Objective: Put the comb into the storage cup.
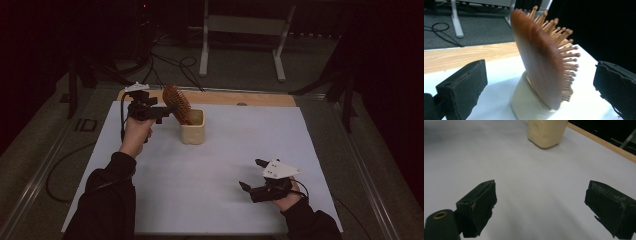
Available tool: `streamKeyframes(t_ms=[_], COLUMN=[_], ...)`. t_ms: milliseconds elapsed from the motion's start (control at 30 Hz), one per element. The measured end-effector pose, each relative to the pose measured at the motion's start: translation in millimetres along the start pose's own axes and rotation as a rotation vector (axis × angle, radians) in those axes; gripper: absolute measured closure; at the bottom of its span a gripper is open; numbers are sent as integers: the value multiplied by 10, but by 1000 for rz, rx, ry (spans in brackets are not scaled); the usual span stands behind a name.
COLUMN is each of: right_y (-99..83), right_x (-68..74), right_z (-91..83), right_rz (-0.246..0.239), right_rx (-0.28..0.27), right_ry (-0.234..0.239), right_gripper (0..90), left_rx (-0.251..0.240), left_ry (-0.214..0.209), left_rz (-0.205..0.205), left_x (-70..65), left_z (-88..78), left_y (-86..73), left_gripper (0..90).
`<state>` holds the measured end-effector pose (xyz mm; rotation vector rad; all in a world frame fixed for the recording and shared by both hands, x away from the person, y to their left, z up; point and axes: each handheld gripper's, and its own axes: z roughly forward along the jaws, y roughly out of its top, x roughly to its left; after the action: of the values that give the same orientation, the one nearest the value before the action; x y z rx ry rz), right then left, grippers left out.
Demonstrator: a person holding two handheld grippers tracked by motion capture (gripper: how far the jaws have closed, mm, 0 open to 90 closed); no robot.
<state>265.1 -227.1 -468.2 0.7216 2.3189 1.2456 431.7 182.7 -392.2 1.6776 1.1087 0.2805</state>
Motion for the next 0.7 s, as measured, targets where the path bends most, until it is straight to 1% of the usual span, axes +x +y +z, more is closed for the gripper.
streamKeyframes(t_ms=[100,167,233,267,400,467,533,600,633,700], right_y=[3,5,7,7,3,-6,-20,-35,-43,-56], right_x=[7,8,14,15,9,1,-3,-10,-9,-12], right_z=[4,8,6,5,-7,-20,-32,-45,-52,-58], right_rz=[7,6,4,4,8,9,14,17,23,24], right_rx=[3,3,3,3,0,2,0,0,3,2], right_ry=[-2,0,1,0,-4,-5,-6,-8,-8,-9], right_gripper=[95,96,95,96,95,95,96,96,95,95], left_rx=[-4,-4,-2,0,7,4,5,7,5,6], left_ry=[2,-8,-6,-12,-16,-10,-17,-14,-23,-23], left_rz=[23,33,50,57,71,93,108,125,124,134], left_x=[-16,-27,-41,-43,-41,-47,-47,-45,-43,-43], left_z=[-55,-86,-118,-135,-197,-230,-269,-308,-327,-365], left_y=[5,3,-4,-9,-32,-49,-73,-102,-118,-153], left_gripper=[0,0,0,0,0,0,0,0,0,0])
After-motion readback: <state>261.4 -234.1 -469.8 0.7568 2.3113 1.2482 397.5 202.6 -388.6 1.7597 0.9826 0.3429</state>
